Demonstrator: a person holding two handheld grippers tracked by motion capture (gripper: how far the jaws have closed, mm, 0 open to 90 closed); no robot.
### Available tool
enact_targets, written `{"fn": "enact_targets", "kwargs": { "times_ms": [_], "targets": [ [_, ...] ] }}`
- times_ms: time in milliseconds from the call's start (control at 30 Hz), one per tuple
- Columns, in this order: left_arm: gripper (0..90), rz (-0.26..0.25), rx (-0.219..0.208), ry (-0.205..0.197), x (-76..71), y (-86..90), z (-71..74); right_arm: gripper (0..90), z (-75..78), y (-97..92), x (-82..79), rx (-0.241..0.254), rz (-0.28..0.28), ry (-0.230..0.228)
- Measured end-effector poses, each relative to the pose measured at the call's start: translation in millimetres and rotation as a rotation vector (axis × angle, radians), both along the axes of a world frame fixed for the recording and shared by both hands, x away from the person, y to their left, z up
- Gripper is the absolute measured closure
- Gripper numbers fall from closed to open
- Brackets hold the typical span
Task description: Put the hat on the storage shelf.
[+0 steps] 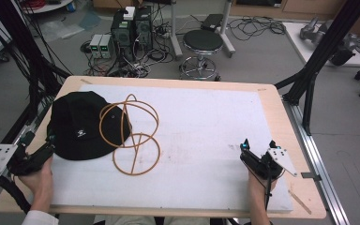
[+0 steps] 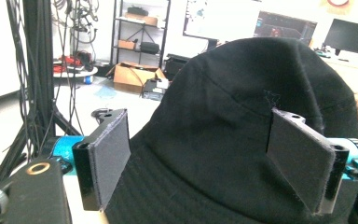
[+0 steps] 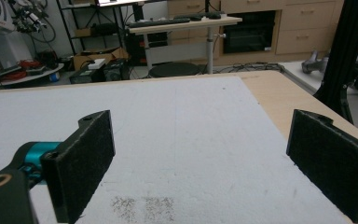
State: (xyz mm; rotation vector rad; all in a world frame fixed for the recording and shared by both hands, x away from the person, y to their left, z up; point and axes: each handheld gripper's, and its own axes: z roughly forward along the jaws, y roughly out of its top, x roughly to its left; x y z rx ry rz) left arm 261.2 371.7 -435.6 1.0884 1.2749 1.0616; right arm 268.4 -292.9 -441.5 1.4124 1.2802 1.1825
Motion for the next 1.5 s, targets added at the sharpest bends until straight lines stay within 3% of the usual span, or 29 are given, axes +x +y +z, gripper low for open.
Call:
{"fn": "enact_targets", "kwargs": {
  "times_ms": [400, 600, 1000, 1233, 1500],
  "targets": [
    [22.4, -0.025, 0.027, 0.037, 17.3, -12.8, 11.0, 6.9, -0.5, -0.7, 0.9, -0.004, 0.004, 0.004],
    [23.0, -0.033, -0.002, 0.054, 26.2, -15.3, 13.2, 6.9, -1.5, -0.9, 1.1, 0.000, 0.011, 0.021],
    [23.0, -0.042, 0.012, 0.069, 33.5, -19.6, 20.6, 6.9, -1.6, -0.7, 1.2, -0.019, 0.019, 0.019],
    [23.0, -0.100, 0.039, 0.075, 43.0, -32.0, 31.3, 6.8, -1.5, 0.1, 1.3, -0.028, 0.020, 0.019],
    [23.0, -0.172, 0.053, 0.134, 58.0, -42.4, 34.4, 6.8, -1.5, 1.1, 1.5, -0.030, 0.021, 0.025]
  ]
}}
